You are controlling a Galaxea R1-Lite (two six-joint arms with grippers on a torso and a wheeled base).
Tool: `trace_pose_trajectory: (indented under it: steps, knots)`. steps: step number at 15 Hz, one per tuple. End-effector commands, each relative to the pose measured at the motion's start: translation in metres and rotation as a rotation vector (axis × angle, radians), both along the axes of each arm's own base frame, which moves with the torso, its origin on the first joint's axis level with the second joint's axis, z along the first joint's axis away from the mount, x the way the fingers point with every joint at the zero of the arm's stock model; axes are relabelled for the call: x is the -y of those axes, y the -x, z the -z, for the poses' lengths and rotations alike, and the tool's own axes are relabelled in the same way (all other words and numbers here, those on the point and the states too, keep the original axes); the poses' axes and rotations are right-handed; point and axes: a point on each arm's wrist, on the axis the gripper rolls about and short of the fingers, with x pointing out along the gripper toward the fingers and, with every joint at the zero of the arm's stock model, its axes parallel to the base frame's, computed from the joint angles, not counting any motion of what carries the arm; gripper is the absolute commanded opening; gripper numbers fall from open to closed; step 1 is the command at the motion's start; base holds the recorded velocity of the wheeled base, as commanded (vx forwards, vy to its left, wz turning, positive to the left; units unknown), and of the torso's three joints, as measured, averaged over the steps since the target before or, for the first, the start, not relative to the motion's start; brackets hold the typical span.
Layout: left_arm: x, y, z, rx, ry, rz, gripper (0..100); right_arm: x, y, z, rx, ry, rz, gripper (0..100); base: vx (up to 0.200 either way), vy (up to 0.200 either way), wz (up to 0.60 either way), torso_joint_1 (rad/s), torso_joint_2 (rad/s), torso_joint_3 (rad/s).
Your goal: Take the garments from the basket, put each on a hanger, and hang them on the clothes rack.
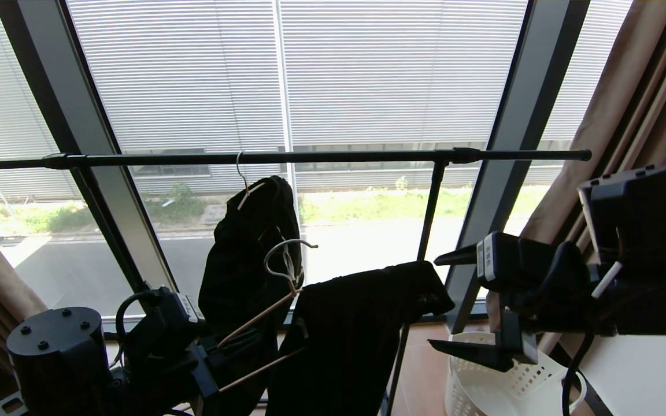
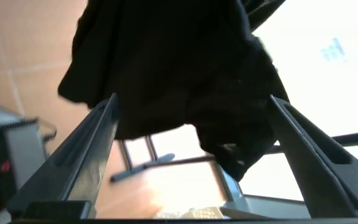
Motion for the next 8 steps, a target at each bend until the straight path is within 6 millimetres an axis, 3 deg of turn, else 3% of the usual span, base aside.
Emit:
trace_pose_trajectory:
  steps: [1, 4, 8]
  knots:
    - [0.001, 0.002, 0.002, -0.011, -0.004, 0.017, 0, 0.006, -0.027, -0.037, 0.006, 0.058, -0.094, 100, 0.0, 0.0, 0.0, 0.0, 0.0, 0.0]
    - [0.004, 0.004, 0.002, -0.012, -0.004, 0.033, 0, -0.005, -0.043, -0.043, -0.063, 0.065, -0.143, 100, 0.0, 0.0, 0.0, 0.0, 0.0, 0.0]
    - [0.007, 0.005, 0.001, -0.006, 0.006, 0.042, 0, -0.04, -0.063, -0.027, -0.163, 0.099, -0.223, 100, 0.0, 0.0, 0.0, 0.0, 0.0, 0.0]
